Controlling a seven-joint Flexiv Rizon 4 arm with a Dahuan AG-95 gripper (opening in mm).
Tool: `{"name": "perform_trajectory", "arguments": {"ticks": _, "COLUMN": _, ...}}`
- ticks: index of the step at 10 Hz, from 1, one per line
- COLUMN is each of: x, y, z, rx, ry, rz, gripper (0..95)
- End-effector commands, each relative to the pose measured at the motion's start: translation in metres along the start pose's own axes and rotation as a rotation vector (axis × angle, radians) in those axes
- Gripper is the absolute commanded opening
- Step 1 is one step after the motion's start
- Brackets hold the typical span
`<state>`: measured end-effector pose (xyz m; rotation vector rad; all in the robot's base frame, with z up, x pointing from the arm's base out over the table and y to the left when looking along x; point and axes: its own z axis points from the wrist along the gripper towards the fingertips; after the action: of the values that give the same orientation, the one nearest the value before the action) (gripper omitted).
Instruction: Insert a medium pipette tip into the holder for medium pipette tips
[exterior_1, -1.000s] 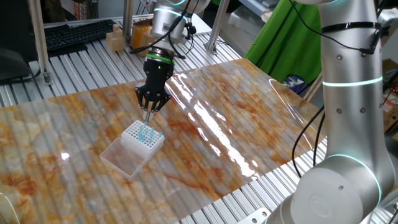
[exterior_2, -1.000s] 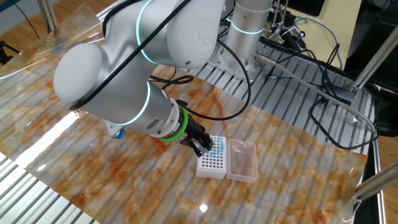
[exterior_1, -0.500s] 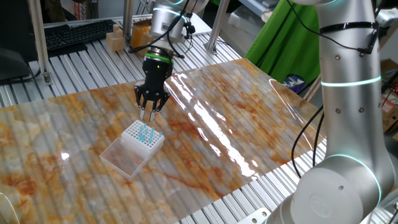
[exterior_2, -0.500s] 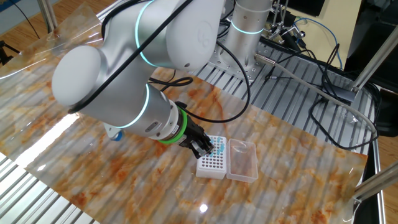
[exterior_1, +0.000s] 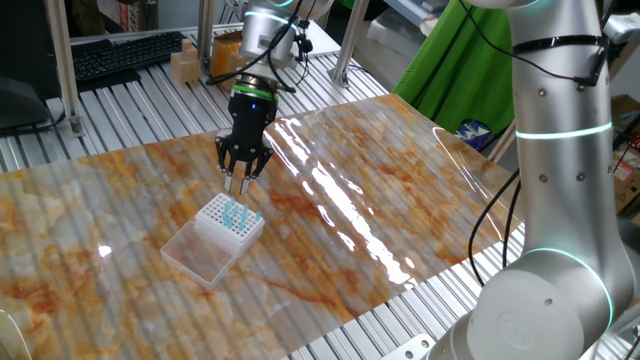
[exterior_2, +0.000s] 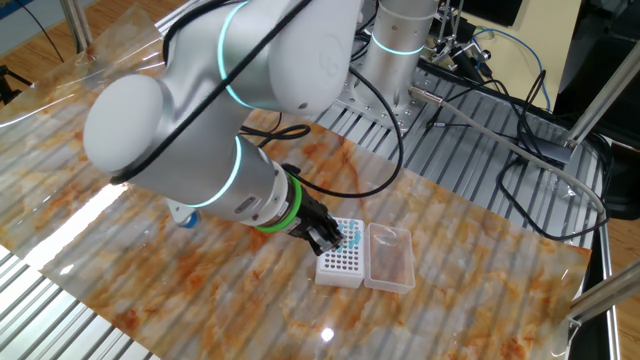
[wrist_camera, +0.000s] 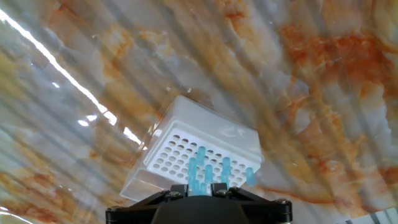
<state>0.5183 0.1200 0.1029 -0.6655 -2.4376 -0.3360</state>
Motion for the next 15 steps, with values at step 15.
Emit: {"name": "perform_trajectory", "arguments": {"ticks": 15, "x": -0.078, "y": -0.057, "z": -0.059, "rx": 0.199, "ry": -0.565, "rz": -0.548, "gripper": 0.0}}
